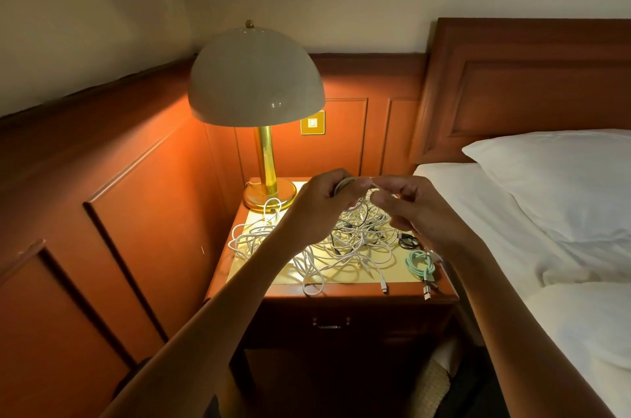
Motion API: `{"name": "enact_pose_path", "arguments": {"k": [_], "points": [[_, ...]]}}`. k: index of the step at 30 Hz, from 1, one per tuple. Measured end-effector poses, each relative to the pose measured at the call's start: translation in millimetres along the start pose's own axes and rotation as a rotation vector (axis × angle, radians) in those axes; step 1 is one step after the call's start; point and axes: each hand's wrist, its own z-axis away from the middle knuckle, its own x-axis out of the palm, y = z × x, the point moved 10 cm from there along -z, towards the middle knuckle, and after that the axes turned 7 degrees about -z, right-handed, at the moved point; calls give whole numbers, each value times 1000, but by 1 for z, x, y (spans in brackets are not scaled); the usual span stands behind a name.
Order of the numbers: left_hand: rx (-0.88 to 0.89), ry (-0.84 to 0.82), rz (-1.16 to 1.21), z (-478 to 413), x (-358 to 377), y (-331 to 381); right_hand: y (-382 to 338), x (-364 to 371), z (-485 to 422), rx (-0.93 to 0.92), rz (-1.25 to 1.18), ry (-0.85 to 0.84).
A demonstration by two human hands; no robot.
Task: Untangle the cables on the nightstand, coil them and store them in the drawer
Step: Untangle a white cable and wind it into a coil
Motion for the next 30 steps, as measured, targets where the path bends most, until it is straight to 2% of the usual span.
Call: {"name": "enact_pose_path", "arguments": {"k": [5,10,14,18,23,27,30], "points": [[-19,-96,61,2,10,-6,2,-2,2,-11,74,92],[-75,-52,120,1,10,-8,-11,7,2,-97,85,91],[-131,-37,156,-2,12,-10,-7,2,-2,-130,188,201],[-222,-46,312,-4,12,-22,-9,-2,0,-125,270,277],[-194,-181,293,-10,8,-16,-19,1,1,-143,293,268],[-104,-249,132,-8,0,2,-27,4,-1,-160,249,212],[-178,-235,288,-7,2,5,-28,3,-3,-145,195,203]]}}
